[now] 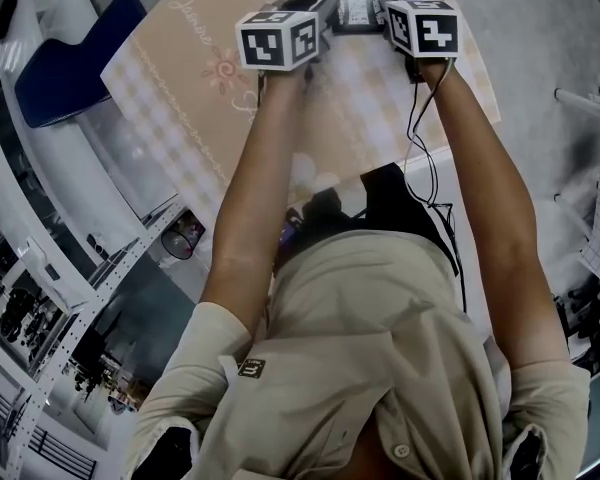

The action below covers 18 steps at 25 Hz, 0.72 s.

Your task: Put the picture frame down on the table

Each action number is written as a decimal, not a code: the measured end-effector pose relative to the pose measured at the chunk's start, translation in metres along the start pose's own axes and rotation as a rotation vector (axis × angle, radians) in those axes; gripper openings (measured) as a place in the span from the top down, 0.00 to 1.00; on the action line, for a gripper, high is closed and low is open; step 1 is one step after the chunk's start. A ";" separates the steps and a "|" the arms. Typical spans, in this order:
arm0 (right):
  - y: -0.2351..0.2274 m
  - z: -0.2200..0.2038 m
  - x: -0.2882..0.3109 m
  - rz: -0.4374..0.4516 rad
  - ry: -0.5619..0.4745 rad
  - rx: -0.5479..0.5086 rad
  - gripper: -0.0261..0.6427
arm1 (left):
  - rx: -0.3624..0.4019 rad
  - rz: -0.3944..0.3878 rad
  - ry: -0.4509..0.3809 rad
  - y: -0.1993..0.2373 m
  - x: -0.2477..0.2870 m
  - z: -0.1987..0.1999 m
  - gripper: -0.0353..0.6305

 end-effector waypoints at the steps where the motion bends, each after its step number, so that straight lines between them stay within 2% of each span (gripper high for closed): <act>1: 0.002 0.005 -0.004 -0.002 -0.012 -0.003 0.82 | 0.007 -0.006 -0.013 -0.003 -0.005 0.004 0.77; 8: 0.027 0.040 -0.039 -0.006 -0.107 -0.031 0.83 | 0.077 -0.053 -0.112 -0.026 -0.051 0.036 0.85; 18: 0.080 0.099 -0.118 -0.002 -0.285 -0.073 0.88 | 0.180 -0.150 -0.257 -0.067 -0.144 0.073 0.90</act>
Point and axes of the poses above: the fingertips, and each gripper's own axes: x forward along the fingers, y to its left, z out of its top, the point moved 2 cm from there along -x, backward along the fingers, and after that the axes turned 8 degrees about -x, right-handed, at the moved point
